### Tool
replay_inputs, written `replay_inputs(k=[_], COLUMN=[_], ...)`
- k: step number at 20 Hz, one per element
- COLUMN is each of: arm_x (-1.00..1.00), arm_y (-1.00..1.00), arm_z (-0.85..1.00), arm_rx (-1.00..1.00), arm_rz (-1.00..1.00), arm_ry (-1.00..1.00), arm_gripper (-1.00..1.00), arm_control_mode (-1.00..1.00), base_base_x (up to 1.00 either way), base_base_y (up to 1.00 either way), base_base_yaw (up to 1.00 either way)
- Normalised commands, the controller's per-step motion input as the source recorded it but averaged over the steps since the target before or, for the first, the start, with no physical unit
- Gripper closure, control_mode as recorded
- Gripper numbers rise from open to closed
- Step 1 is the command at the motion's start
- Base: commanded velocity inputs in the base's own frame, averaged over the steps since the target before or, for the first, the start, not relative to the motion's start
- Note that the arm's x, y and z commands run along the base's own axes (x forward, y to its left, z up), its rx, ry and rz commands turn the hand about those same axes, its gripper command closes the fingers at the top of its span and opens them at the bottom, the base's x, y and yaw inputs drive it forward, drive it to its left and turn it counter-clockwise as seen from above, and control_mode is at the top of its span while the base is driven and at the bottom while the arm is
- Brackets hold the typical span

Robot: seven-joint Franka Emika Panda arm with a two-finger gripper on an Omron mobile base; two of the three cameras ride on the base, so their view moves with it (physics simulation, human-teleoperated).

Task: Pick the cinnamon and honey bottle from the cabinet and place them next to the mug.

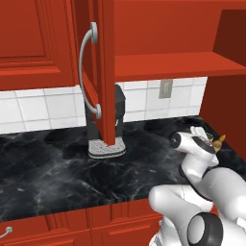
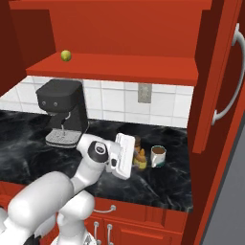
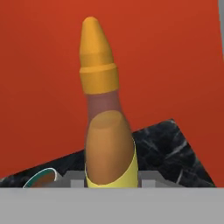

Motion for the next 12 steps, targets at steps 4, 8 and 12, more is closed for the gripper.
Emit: replay_inputs(k=[4,8,12], arm_x=[0.00,0.00,0.00], arm_y=[0.09,0.29,0.32], arm_z=[-0.36,-0.66,-0.70], arm_rx=[-0.11,0.00,-0.01], arm_rz=[-0.02,0.00,0.00], arm_ry=[0.07,0.00,0.00], arm_gripper=[1.00,1.00,1.00], arm_control_mode=[-1.00,-1.00,-1.00], base_base_x=[0.00,0.00,0.00], base_base_y=[0.00,0.00,0.00], base_base_yaw=[0.00,0.00,0.00])
